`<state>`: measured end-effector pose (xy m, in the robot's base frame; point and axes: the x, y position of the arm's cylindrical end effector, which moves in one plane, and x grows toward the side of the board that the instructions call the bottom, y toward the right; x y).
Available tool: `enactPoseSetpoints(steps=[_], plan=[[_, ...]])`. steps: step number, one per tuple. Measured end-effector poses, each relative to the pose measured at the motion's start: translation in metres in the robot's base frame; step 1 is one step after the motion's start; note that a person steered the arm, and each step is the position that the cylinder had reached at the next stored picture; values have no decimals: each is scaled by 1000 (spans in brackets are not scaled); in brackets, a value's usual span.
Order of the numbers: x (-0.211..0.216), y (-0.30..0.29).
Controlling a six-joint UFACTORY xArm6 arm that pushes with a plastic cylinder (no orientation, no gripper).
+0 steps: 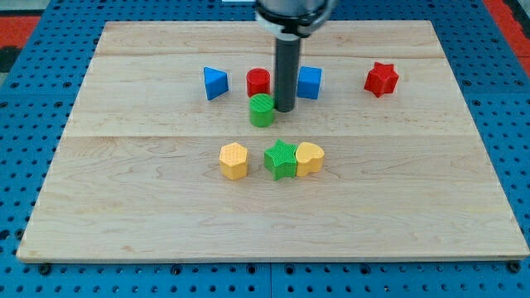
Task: Adjust the green circle at the bottom of the blue triangle
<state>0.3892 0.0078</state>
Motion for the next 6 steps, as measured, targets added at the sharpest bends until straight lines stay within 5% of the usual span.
enactPoseSetpoints(steps=[1, 3, 6], plan=[[0, -39], [41, 18], [37, -36]])
